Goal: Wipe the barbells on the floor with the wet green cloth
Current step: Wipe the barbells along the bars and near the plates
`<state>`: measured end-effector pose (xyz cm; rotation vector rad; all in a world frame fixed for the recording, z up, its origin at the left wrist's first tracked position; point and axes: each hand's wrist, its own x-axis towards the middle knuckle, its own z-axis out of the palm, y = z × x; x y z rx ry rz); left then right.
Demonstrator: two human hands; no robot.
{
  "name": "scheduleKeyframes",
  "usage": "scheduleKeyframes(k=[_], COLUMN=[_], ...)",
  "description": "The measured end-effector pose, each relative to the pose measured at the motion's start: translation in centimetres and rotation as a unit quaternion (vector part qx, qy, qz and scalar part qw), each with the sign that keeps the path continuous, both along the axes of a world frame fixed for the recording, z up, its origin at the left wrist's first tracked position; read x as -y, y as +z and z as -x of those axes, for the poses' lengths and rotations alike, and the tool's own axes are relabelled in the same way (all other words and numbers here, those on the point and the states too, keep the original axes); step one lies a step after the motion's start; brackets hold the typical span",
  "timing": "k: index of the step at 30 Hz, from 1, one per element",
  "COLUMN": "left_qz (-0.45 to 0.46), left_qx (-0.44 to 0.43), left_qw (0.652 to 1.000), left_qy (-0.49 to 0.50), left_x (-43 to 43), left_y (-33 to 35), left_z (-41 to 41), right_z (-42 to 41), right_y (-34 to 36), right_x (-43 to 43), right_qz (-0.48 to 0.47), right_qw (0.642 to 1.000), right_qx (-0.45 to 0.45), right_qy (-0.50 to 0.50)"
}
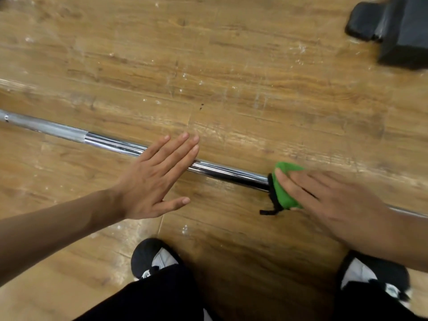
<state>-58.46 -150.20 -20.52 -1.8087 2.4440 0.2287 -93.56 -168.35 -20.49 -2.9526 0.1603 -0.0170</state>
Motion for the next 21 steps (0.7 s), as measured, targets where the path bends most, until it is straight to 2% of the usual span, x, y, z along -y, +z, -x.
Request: scheduleKeyframes(k=[4, 6, 10, 13, 16, 19, 21], left_qz=[0.007, 0.010, 0.008, 0.005, 0.014, 0.024, 0.030], left_qx=[0.013, 0.014, 0.020, 0.036, 0.047, 0.045, 0.042], left_qw=[1.000, 1.000, 1.000, 0.999, 0.999, 0.999, 0.999], left_qy=[-0.013, -0.015, -0.009, 0.002, 0.011, 0.008, 0.007], left_x=[-0.3, -0.1, 0.6, 1.2, 2.0, 2.9, 3.7], left_y=[-0.4, -0.4, -0.2, -0.1, -0.2, -0.3, -0.4], left_z=[0.1, 0.0, 0.0, 0.1, 0.1, -0.4, -0.6], right_z=[0.5, -2.4, -11.1, -13.6, -10.0, -2.4, 1.7], right_y=[-0.1, -0.3, -0.3, 0.5, 1.2, 0.0, -0.1], right_x=[-0.7, -1.9, -4.0, -4.0, -1.6, 0.9, 2.6], right_qz=[-0.012, -0.052, -0.073, -0.080, -0.047, 0.005, 0.015], right_qw=[0.999, 0.994, 0.995, 0.992, 0.996, 0.998, 0.998], right_qx=[-0.045, -0.078, -0.034, -0.097, -0.073, -0.015, -0.023], right_qy=[-0.027, -0.052, -0.052, -0.033, -0.035, -0.061, -0.061])
